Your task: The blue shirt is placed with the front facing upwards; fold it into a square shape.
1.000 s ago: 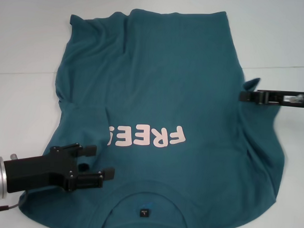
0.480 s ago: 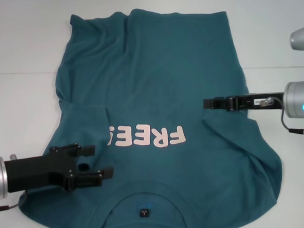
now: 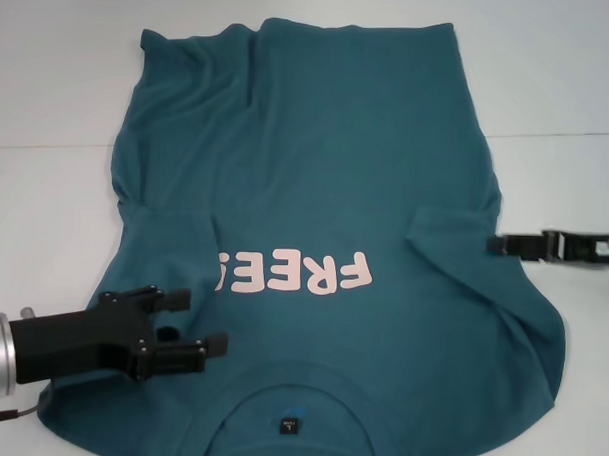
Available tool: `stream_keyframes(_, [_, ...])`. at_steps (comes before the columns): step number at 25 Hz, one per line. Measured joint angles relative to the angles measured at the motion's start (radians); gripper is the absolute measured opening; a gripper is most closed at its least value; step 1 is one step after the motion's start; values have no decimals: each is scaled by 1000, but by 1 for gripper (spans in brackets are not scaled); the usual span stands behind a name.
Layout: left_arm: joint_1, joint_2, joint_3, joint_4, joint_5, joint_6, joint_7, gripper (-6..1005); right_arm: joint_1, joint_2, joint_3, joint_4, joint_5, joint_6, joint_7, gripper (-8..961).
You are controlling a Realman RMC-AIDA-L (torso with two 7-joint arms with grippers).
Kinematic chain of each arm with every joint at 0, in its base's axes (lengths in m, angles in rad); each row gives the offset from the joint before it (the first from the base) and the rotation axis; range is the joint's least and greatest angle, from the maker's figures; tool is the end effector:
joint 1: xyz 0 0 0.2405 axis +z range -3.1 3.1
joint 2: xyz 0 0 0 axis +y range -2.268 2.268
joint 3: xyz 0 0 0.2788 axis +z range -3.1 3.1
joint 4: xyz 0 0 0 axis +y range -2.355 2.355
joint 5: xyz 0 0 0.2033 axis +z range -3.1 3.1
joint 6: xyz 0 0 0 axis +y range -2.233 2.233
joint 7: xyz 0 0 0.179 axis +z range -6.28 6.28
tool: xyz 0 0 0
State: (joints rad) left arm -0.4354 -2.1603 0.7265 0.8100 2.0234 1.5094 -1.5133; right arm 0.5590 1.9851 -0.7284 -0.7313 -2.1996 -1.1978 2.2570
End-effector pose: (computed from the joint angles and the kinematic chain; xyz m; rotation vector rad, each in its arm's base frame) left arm -0.2695 0.3320 -0.0539 -2.6579 -0.7835 -0.6516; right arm 0.3279 0.4073 0.0120 -2.1023 1.5364 0.4230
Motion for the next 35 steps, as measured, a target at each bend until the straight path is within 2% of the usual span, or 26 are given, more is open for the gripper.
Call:
stream_keyframes(11, [-1, -1, 5, -2, 6, 0, 7, 903, -104, 2, 68, 33, 1, -33, 13, 728])
stream_keyframes(25, [-6, -2, 7, -11, 10, 1, 7, 902, -96, 11, 95, 71, 2, -10, -11, 728])
stream_keyframes(30, [-6, -3, 7, -11, 10, 2, 7, 902, -79, 13, 105, 105, 3, 18, -14, 655])
stream_keyframes(35, [-6, -3, 7, -11, 10, 2, 7, 902, -86, 20, 125, 100, 30, 16, -40, 416])
